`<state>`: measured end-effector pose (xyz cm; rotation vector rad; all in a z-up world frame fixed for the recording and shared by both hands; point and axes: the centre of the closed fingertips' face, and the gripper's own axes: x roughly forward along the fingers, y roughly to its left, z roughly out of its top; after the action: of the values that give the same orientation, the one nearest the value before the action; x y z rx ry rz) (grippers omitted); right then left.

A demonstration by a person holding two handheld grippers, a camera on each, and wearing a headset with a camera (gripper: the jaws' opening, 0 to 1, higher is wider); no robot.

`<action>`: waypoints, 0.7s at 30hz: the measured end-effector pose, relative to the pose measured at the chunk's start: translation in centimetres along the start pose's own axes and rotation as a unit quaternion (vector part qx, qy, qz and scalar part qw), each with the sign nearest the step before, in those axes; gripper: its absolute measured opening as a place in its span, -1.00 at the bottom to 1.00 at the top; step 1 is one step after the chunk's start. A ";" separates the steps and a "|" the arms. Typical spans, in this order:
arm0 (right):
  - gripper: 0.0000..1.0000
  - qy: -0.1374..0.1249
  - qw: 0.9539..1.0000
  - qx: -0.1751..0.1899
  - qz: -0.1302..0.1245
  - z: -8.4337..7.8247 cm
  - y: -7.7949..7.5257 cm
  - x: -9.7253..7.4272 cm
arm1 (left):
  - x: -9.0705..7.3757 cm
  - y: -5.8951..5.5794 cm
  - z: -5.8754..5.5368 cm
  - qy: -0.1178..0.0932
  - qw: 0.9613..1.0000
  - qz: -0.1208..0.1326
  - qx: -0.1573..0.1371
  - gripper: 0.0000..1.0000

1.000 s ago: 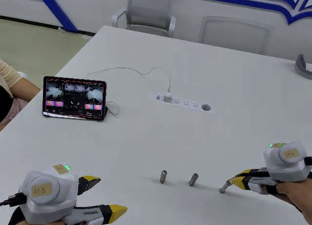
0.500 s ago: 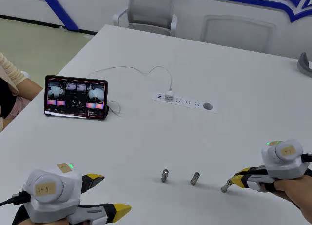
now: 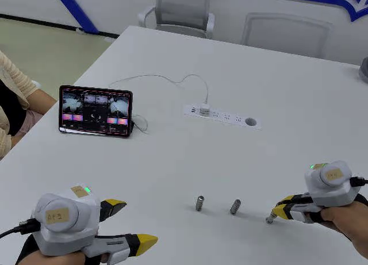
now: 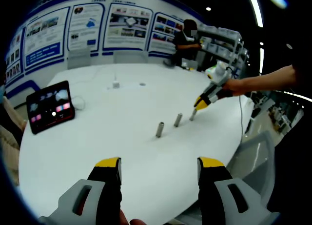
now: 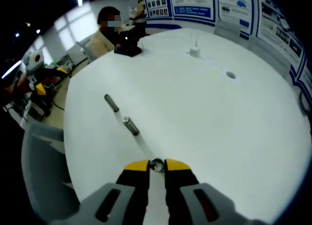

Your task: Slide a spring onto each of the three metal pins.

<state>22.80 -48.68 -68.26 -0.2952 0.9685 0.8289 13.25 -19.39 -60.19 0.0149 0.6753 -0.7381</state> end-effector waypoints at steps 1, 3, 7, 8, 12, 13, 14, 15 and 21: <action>-0.74 0.003 1.000 -0.003 0.000 -0.1 0.0 0.1 | 0.0 0.0 0.0 0.000 1.000 0.000 0.000 0.28; -0.74 0.005 1.000 -0.005 -0.001 -0.3 -0.1 0.4 | 0.0 0.1 -0.1 0.001 1.000 0.001 0.000 0.28; -0.74 0.008 1.000 -0.006 -0.001 -0.6 -0.1 0.9 | -0.1 0.2 0.0 0.002 1.000 0.002 0.000 0.28; -0.74 0.010 1.000 -0.006 -0.001 -0.7 -0.1 1.0 | -0.1 0.2 0.0 0.002 1.000 0.003 0.000 0.28; -0.74 0.014 1.000 -0.008 -0.001 -1.0 -0.1 1.4 | 0.0 0.2 0.0 0.003 1.000 0.003 0.001 0.28; -0.74 0.014 1.000 -0.008 -0.001 -1.0 -0.1 1.4 | 0.0 0.2 0.0 0.003 1.000 0.003 0.001 0.28; -0.73 0.014 1.000 -0.007 -0.002 -1.1 -0.1 1.5 | 0.0 0.2 0.1 0.003 1.000 0.002 0.001 0.28; -0.73 0.014 1.000 -0.006 -0.002 -1.1 0.0 1.5 | 0.0 0.2 0.1 0.003 1.000 0.002 0.002 0.28; -0.72 0.014 1.000 0.001 -0.001 -1.4 0.0 1.9 | 0.1 0.2 0.2 0.004 1.000 0.001 0.004 0.28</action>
<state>22.49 -48.54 -70.58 -0.3056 0.9953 0.8243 13.53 -19.40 -60.12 0.0263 0.6807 -0.7385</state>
